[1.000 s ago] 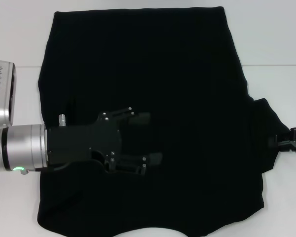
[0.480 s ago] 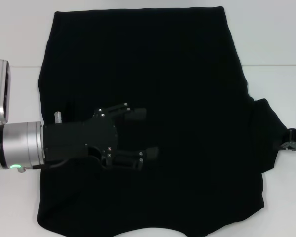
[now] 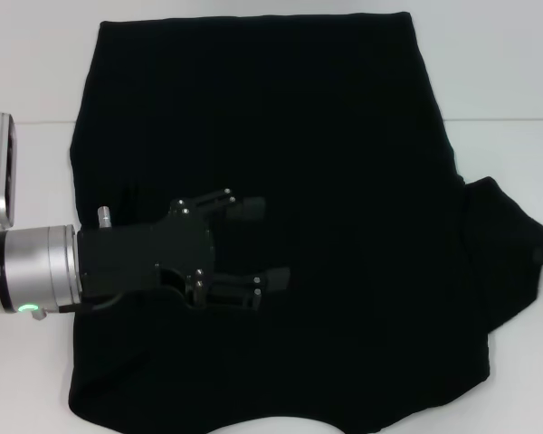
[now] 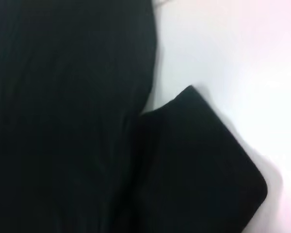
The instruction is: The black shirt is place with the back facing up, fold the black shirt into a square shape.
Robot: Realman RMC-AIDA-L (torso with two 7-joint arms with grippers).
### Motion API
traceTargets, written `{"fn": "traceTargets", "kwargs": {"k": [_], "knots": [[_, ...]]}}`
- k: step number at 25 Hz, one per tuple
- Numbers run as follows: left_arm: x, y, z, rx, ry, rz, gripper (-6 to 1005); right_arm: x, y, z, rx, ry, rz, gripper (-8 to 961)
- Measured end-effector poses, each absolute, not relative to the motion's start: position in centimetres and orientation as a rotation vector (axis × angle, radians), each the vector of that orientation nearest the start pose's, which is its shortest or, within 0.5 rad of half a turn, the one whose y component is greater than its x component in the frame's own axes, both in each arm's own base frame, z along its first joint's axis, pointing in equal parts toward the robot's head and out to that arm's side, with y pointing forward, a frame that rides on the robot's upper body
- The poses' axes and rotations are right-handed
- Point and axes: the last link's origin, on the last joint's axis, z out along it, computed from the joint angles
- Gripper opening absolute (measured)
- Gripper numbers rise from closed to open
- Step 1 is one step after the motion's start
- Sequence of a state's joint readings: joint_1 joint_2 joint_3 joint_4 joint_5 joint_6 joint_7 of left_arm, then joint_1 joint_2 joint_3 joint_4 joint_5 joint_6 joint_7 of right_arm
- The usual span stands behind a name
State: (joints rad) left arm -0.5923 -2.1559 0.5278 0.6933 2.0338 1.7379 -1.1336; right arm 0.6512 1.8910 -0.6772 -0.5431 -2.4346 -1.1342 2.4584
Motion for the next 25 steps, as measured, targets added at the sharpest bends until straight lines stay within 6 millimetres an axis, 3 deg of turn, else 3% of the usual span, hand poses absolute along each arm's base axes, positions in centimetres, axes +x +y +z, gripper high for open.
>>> {"fn": "traceTargets", "kwargs": {"k": [16,25], "knots": [[-22.5,31.9,-1.0,-2.742,-0.241,-0.952,948,34.6,39.4,8.4,-1.917,1.659,0.213,51],[-22.5,31.6,-1.4,-2.748,-0.261,-0.970,948,33.4,39.9,8.0,-1.980,1.632,0.222,68]]}}
